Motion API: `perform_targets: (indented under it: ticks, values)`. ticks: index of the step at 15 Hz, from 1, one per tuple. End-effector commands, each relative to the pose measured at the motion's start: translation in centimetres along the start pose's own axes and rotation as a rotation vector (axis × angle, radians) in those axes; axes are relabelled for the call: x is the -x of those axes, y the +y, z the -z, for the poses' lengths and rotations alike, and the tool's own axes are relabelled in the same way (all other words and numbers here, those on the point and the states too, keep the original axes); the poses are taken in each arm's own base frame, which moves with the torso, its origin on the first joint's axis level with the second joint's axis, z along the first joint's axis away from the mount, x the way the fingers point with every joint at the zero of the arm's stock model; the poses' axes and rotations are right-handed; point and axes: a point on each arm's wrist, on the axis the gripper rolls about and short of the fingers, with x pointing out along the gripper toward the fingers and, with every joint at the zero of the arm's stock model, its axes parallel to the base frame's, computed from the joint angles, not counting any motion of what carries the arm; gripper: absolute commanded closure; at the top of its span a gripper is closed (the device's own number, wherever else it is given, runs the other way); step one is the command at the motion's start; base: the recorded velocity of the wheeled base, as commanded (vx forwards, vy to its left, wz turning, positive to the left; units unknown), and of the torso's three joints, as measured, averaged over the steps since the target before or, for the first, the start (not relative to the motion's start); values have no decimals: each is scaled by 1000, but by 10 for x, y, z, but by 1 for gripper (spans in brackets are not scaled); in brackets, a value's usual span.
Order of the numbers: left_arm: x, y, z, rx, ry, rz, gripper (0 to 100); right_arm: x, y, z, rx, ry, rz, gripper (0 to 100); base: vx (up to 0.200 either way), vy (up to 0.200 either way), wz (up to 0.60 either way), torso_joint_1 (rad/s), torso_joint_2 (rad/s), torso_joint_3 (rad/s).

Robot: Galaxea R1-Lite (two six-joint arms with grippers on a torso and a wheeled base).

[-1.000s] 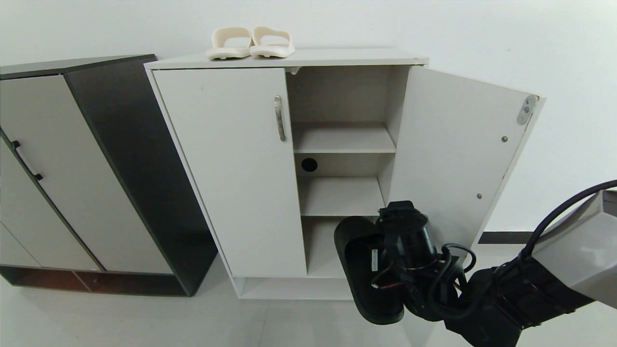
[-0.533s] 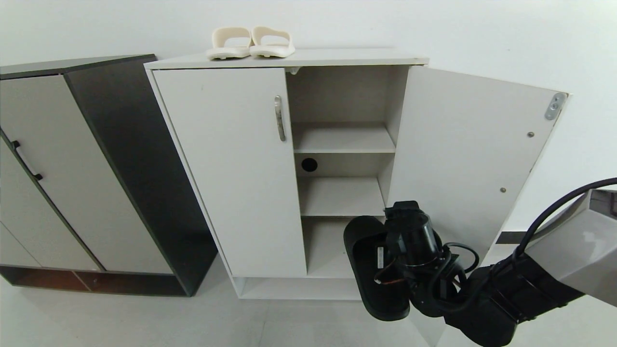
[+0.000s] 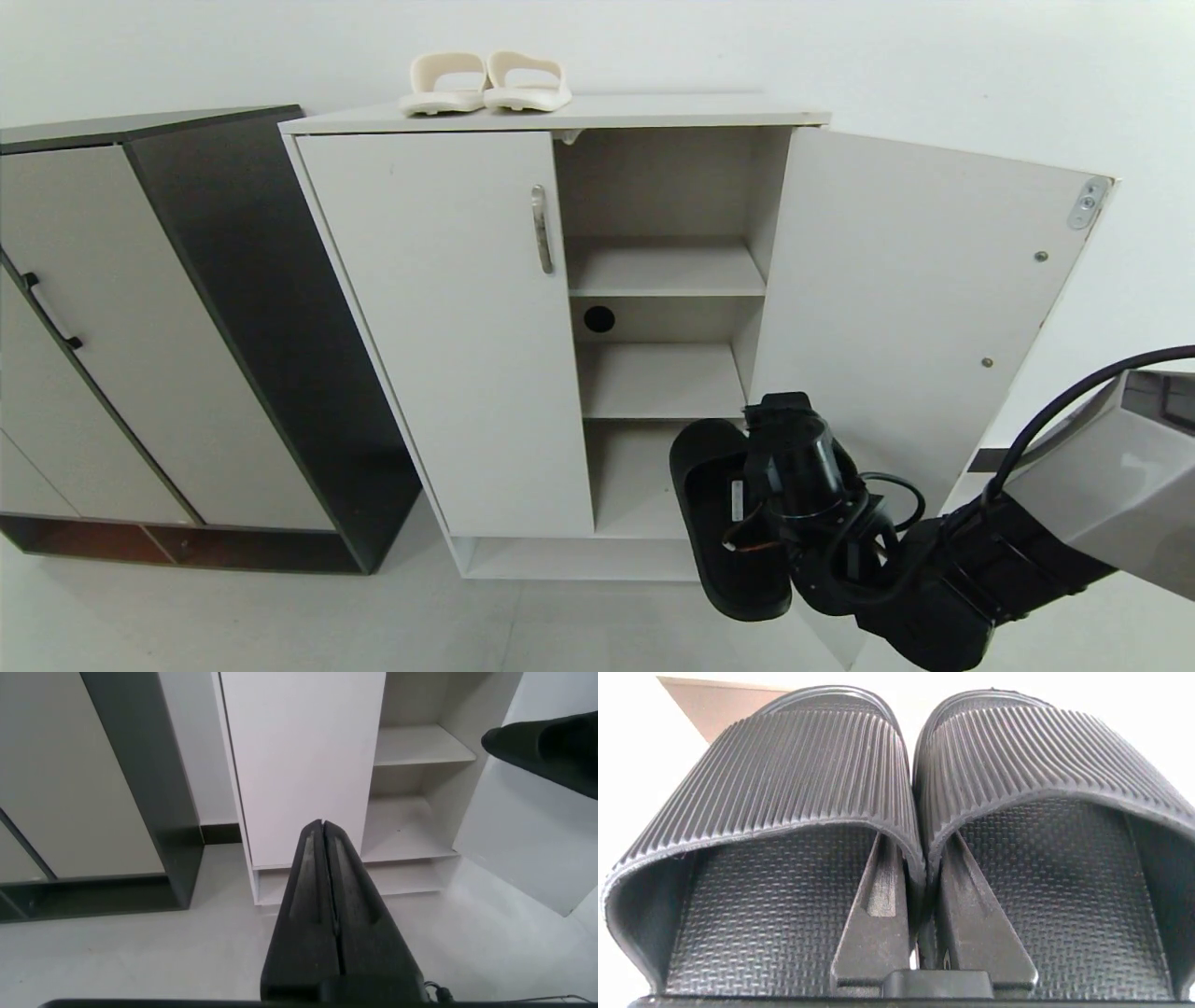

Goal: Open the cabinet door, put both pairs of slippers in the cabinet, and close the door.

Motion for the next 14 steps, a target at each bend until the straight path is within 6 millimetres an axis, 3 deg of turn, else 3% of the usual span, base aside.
perform_targets:
  ticks: [1, 2, 3, 5, 14]
  values:
    - [0, 0, 0, 0, 1, 0, 100, 10, 6, -4, -4, -16, -30, 100, 0, 0, 0, 0, 0, 0]
    - [0, 0, 0, -2, 1, 0, 100, 32, 25, -3, 25, -23, -119, 100, 0, 0, 0, 0, 0, 0]
    - [0, 0, 0, -2, 1, 0, 100, 40, 39, 1, 37, -26, -161, 100, 0, 0, 0, 0, 0, 0]
    - [0, 0, 0, -2, 1, 0, 100, 38, 49, -3, 18, -45, -174, 100, 0, 0, 0, 0, 0, 0]
    - [0, 0, 0, -3, 1, 0, 100, 25, 52, 17, 49, -5, -148, 100, 0, 0, 0, 1, 1, -30]
